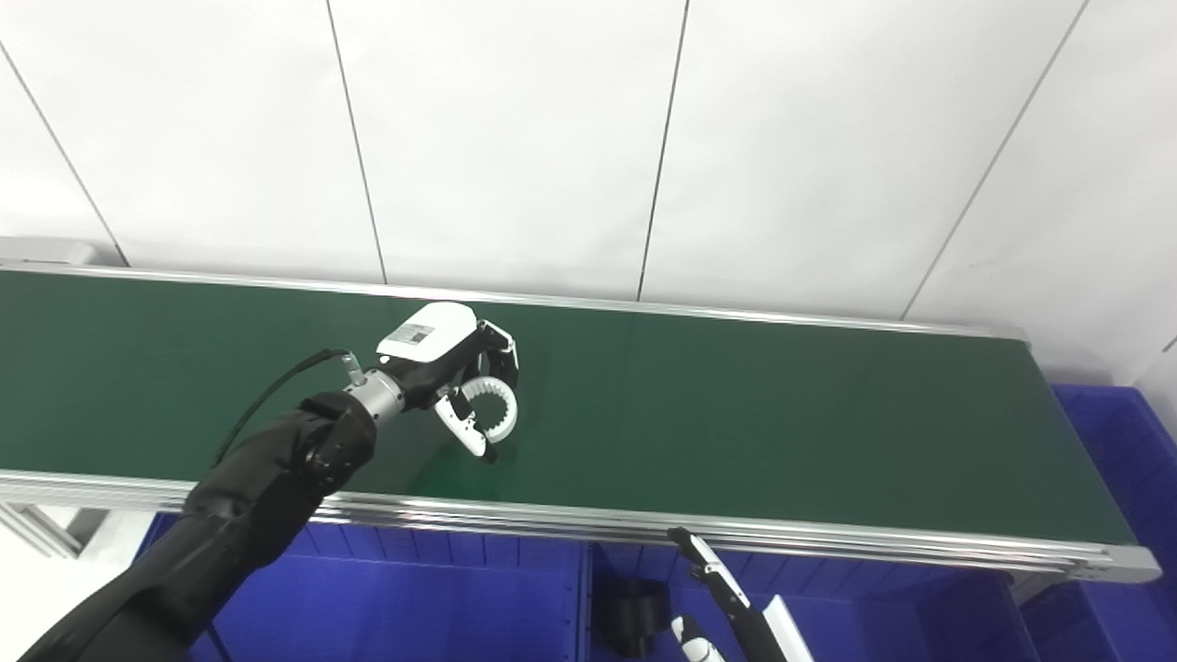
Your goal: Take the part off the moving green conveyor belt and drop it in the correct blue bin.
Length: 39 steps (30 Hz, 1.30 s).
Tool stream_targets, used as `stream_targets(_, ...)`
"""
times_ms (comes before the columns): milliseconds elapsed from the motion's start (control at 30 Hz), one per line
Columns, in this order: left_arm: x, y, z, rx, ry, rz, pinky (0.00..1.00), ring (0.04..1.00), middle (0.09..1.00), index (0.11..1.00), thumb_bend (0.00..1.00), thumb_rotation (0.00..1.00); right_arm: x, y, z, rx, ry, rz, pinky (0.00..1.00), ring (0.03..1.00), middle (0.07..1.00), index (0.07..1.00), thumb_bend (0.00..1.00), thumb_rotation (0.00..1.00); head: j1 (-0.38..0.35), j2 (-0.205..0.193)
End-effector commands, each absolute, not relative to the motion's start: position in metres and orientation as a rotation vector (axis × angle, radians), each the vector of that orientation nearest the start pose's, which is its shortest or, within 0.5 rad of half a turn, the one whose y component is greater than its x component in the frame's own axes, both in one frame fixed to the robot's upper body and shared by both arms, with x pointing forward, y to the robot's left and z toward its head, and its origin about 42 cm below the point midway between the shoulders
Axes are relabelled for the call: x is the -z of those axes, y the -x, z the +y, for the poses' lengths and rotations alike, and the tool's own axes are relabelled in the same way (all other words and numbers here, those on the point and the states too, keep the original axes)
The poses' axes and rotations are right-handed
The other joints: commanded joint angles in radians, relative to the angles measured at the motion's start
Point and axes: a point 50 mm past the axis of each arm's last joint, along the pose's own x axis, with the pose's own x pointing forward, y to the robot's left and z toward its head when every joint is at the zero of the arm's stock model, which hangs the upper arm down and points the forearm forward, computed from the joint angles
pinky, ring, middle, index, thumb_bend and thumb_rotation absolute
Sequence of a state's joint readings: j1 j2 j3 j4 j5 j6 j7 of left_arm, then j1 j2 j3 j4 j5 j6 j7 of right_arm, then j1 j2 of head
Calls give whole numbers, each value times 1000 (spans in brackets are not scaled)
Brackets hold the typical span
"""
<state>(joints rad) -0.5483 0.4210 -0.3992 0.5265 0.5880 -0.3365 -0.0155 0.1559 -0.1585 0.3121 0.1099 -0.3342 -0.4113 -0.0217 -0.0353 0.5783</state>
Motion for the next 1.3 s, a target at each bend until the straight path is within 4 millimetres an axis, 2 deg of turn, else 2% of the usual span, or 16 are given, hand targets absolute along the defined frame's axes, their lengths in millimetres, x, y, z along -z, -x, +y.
stream_targets(0, -172, -433, 256, 473, -1097, -355, 253, 293, 473, 293, 540, 0, -58, -211, -178, -391, 384, -247, 884, 937, 959, 938, 366, 935, 3, 5)
stream_targets(133, -173, -414, 259, 479, -1043, -336, 238, 281, 473, 297, 540, 0, -58, -214, -178, -395, 381, -244, 875, 929, 957, 935, 378, 939, 8, 9)
stream_targets(400, -178, -392, 263, 489, -1003, -327, 237, 288, 474, 309, 538, 0, -62, -219, -179, -405, 385, -248, 878, 930, 957, 931, 378, 927, 15, 34)
stream_targets(433, -178, -390, 263, 495, -993, -324, 241, 376, 483, 311, 517, 0, -63, -219, -178, -406, 386, -248, 874, 927, 957, 931, 377, 926, 15, 37)
stream_targets(533, -173, -377, 261, 525, -990, -309, 248, 430, 490, 321, 505, 0, -65, -221, -177, -405, 384, -256, 869, 926, 954, 927, 374, 918, 15, 49)
stream_targets(633, -160, -365, 260, 561, -975, -265, 311, 449, 479, 316, 503, 0, -67, -222, -176, -407, 383, -255, 872, 927, 955, 927, 371, 914, 16, 54)
stream_targets(833, -124, -339, 260, 636, -957, -150, 291, 449, 480, 315, 504, 0, -68, -222, -175, -409, 371, -257, 873, 928, 953, 927, 367, 906, 13, 60)
stream_targets(1000, -83, -313, 256, 695, -921, -87, 259, 442, 485, 307, 505, 0, -68, -221, -174, -410, 365, -256, 875, 930, 954, 928, 359, 894, 12, 64)
stream_targets(1267, -60, -291, 249, 716, -960, -10, 281, 445, 485, 313, 505, 0, -68, -220, -174, -410, 364, -255, 872, 930, 956, 930, 365, 918, 10, 71)
